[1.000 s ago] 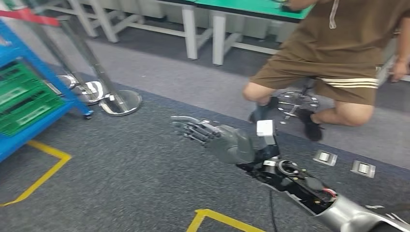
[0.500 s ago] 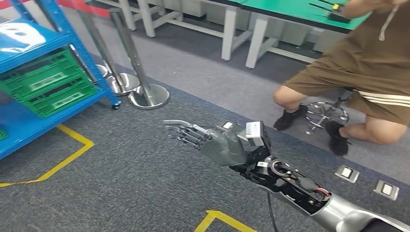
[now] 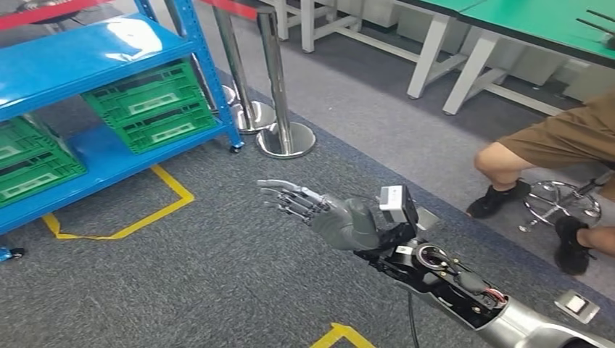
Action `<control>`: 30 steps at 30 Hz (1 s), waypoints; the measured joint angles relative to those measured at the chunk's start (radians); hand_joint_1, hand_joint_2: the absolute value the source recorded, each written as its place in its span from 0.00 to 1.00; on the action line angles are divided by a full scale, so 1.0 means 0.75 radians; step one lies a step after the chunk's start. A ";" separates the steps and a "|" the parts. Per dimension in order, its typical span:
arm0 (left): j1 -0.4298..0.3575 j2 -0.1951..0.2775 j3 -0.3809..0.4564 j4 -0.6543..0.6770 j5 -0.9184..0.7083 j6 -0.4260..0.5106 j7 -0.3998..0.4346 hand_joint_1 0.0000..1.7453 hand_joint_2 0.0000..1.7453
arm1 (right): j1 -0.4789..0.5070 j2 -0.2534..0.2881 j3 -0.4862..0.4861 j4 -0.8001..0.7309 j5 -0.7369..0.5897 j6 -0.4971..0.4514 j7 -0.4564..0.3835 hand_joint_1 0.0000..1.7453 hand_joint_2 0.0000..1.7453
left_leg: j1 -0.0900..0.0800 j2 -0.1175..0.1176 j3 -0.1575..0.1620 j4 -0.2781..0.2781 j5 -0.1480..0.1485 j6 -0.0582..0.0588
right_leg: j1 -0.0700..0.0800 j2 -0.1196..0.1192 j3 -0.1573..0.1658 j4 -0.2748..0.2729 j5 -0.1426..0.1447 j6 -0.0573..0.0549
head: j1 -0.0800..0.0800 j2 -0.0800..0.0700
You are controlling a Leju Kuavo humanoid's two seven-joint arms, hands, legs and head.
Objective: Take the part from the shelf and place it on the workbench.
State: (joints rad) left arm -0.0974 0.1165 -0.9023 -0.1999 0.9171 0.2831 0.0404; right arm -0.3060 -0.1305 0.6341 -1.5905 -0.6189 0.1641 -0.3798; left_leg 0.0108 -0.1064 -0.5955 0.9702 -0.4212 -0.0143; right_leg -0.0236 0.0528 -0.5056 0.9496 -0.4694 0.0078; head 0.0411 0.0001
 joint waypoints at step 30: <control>-0.003 0.013 -0.029 0.000 -0.010 -0.007 -0.004 0.00 0.00 | 0.012 -0.002 -0.003 -0.004 0.024 -0.014 0.003 0.00 0.00 | -0.003 -0.017 0.008 -0.019 0.013 0.007 | 0.002 -0.002 0.000 0.002 0.000 0.004 | 0.006 0.000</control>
State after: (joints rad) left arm -0.1000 0.1261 -0.9238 -0.1998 0.9097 0.2781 0.0374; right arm -0.2969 -0.1321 0.6318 -1.5934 -0.6012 0.1539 -0.3778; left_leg 0.0087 -0.1189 -0.5898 0.9560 -0.4115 -0.0090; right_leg -0.0224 0.0513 -0.5056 0.9510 -0.4692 0.0106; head 0.0455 0.0001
